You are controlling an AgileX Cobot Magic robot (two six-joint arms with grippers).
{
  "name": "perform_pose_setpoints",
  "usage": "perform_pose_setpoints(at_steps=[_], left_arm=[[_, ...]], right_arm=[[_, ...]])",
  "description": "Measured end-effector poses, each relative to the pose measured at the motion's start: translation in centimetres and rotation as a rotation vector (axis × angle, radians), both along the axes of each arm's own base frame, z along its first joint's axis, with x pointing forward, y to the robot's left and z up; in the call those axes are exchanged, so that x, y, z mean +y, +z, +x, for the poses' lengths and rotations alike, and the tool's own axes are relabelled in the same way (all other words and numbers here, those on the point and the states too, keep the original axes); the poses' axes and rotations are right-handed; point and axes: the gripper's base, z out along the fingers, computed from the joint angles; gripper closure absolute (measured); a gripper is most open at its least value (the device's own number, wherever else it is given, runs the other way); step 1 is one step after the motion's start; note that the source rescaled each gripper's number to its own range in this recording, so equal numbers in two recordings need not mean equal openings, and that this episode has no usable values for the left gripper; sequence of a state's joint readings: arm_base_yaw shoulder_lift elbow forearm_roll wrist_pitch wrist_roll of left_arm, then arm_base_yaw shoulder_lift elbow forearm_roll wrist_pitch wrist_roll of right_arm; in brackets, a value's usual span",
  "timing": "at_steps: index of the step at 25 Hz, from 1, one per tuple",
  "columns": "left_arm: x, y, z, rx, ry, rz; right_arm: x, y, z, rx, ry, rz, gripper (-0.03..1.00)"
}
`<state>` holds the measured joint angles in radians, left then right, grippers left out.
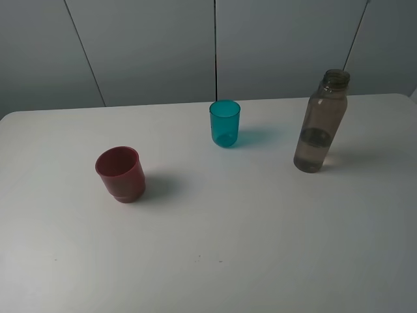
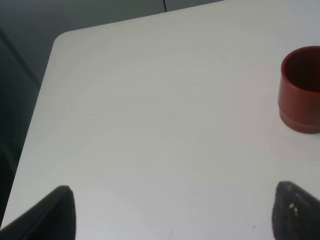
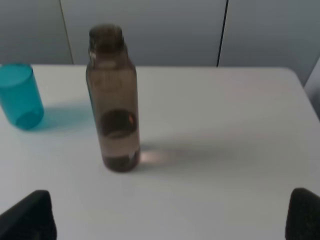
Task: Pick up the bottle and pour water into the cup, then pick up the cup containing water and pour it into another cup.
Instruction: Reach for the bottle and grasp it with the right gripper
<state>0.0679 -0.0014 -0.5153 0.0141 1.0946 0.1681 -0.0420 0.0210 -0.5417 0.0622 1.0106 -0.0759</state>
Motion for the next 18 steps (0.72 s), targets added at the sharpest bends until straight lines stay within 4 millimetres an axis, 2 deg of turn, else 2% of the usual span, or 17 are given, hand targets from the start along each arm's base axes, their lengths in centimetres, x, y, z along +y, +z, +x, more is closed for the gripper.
perform_pose_setpoints(at_steps=[5,9,13,18], left_arm=[[0.0,0.0,0.0,0.000,0.000,0.000],[0.0,0.0,0.0,0.000,0.000,0.000],[0.0,0.0,0.0,0.000,0.000,0.000],[0.0,0.0,0.0,0.000,0.000,0.000]], right_arm=[[0.0,3.3,2.7,-0.081,0.016,-0.005,-0.03],[0.3,4.7,6.1,-0.085,0.070,-0.007,-0.03],[0.2,4.2,9.6,-0.020,0.073,-0.004,-0.03],[0.5,1.7,12.5,0.068,0.104,0.008,-0.03]])
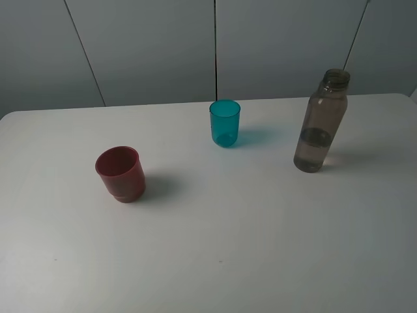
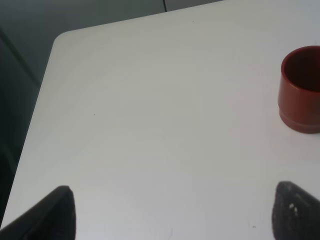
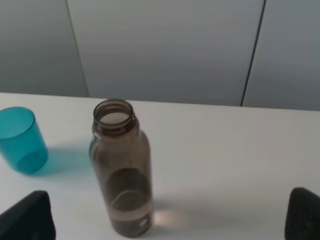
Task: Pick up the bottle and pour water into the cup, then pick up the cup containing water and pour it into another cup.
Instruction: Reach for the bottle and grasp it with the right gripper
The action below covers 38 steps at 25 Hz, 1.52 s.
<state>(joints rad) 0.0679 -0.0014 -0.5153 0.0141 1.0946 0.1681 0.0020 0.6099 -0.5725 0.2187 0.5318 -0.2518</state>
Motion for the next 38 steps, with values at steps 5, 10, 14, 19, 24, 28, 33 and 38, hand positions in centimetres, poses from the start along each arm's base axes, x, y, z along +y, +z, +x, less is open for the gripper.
perform_pose_setpoints(at_steps=[5,10,14,19,24,28,33,38], left_arm=[[0.0,0.0,0.0,0.000,0.000,0.000],[0.0,0.0,0.0,0.000,0.000,0.000],[0.0,0.0,0.0,0.000,-0.001,0.002],[0.0,0.0,0.0,0.000,-0.001,0.002],[0.0,0.0,0.0,0.000,-0.001,0.002],[0.0,0.0,0.0,0.000,-0.001,0.002],[0.0,0.0,0.0,0.000,-0.001,0.002],[0.0,0.0,0.0,0.000,-0.001,0.002]], right_arm=[[2.2,-3.4,1.5,0.039,0.145,-0.005,-0.03],[3.1,-7.1,3.2,0.058,0.154,0.001,-0.03],[3.4,-9.1,5.1,0.094,0.127,-0.014,-0.03],[3.6,-11.7,7.1,0.170,0.092,-0.023,-0.03],[3.8,-14.2,8.4,0.239,0.057,-0.025,-0.03],[3.8,-16.1,9.2,0.278,0.029,-0.021,-0.03],[4.1,-17.8,10.1,0.273,0.019,0.001,-0.03],[4.7,-19.0,11.0,0.227,0.075,0.008,-0.03]])
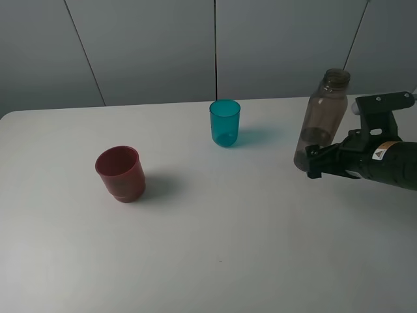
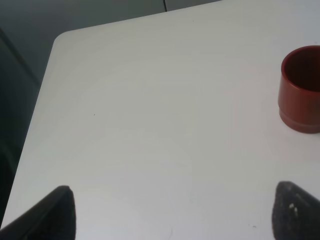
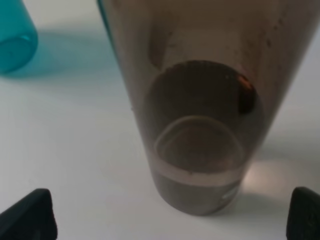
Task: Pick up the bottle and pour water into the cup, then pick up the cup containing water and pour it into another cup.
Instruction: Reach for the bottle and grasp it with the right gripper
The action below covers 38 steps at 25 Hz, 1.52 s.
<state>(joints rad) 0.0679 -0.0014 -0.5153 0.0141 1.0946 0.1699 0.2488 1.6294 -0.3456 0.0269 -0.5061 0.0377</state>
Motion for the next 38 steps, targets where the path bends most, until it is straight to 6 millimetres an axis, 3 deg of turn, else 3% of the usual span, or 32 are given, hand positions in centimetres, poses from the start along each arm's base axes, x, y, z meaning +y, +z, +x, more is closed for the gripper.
perform_pose_setpoints(at_steps=[7,20,38], left_arm=[[0.0,0.0,0.0,0.000,0.000,0.000],[0.0,0.0,0.0,0.000,0.000,0.000],[0.0,0.0,0.0,0.000,0.001,0.002]], right_arm=[[0.4,-1.7,0.6,-0.029,0.019,0.017,-0.03],[0.1,-2.8,1.0,-0.074,-0.020,0.021,-0.03],[-0.1,-3.7,2.0,-0.271,-0.060,0.030,-0.03]])
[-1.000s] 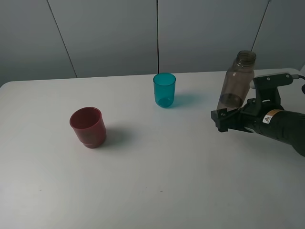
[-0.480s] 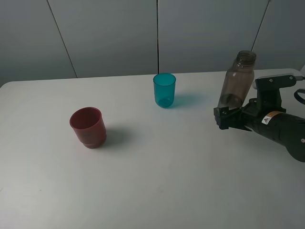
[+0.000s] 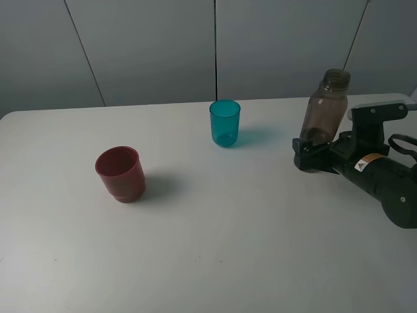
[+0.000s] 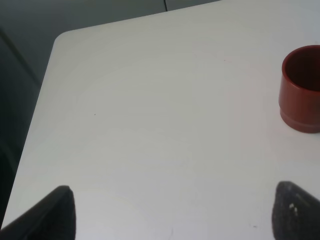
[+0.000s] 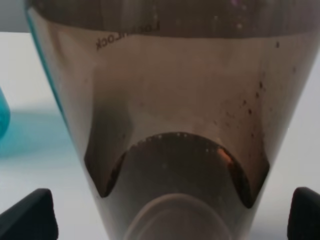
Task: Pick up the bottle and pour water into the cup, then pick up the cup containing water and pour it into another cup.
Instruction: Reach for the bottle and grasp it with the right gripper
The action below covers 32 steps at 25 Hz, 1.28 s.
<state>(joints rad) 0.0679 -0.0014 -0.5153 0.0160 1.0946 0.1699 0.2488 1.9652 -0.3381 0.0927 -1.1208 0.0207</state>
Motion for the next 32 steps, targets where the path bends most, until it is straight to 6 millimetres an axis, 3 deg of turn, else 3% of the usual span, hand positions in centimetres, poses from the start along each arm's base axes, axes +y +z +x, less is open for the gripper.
perform_pose_setpoints(at_steps=[11,22,32], left_arm=[[0.0,0.0,0.0,0.000,0.000,0.000],[0.0,0.0,0.0,0.000,0.000,0.000],[0.0,0.0,0.0,0.000,0.001,-0.002]], right_arm=[[0.0,-1.5,0.2,-0.002,0.000,-0.007,-0.03],[0.6,-1.0,2.4,-0.074,-0.005,0.023,-0.03],[0.6,-0.8,2.9,-0.091,-0.015,0.027,-0.03]])
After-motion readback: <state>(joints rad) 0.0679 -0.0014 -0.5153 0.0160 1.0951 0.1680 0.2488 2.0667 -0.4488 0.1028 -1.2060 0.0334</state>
